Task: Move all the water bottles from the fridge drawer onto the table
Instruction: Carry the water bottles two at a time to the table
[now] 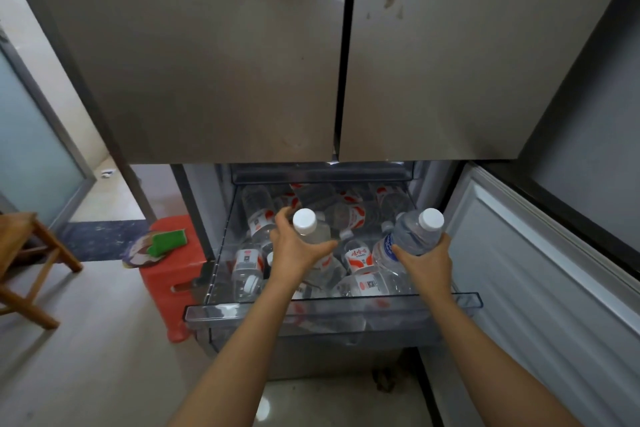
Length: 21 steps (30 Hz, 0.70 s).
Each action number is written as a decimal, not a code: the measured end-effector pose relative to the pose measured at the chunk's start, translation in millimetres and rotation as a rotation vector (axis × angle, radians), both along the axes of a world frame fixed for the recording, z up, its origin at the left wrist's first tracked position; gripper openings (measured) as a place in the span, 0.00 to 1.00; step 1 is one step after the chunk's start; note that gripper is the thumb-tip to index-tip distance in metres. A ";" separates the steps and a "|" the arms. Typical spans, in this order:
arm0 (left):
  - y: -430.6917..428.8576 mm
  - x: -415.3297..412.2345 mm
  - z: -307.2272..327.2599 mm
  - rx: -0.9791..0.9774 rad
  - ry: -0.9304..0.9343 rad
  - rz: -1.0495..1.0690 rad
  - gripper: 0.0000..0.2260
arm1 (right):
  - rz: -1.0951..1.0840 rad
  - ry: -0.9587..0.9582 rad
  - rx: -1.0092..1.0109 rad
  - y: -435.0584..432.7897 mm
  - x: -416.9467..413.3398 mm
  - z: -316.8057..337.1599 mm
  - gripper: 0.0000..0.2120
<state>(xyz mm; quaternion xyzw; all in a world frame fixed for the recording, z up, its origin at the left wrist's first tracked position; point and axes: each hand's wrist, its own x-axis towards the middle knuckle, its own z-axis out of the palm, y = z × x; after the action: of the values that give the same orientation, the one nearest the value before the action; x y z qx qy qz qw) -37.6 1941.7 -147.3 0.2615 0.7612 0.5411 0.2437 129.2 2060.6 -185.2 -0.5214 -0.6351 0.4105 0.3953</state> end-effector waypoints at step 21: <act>-60.4 -6.8 24.4 0.575 -0.079 0.330 0.30 | 0.277 0.084 0.310 -35.8 -20.5 52.8 0.34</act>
<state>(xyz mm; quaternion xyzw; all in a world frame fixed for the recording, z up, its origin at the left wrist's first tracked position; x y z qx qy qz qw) -44.4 1881.3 -122.9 0.1715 0.5994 0.7757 0.0985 108.7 2024.8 -132.4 -0.3448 -0.7392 0.3797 0.4366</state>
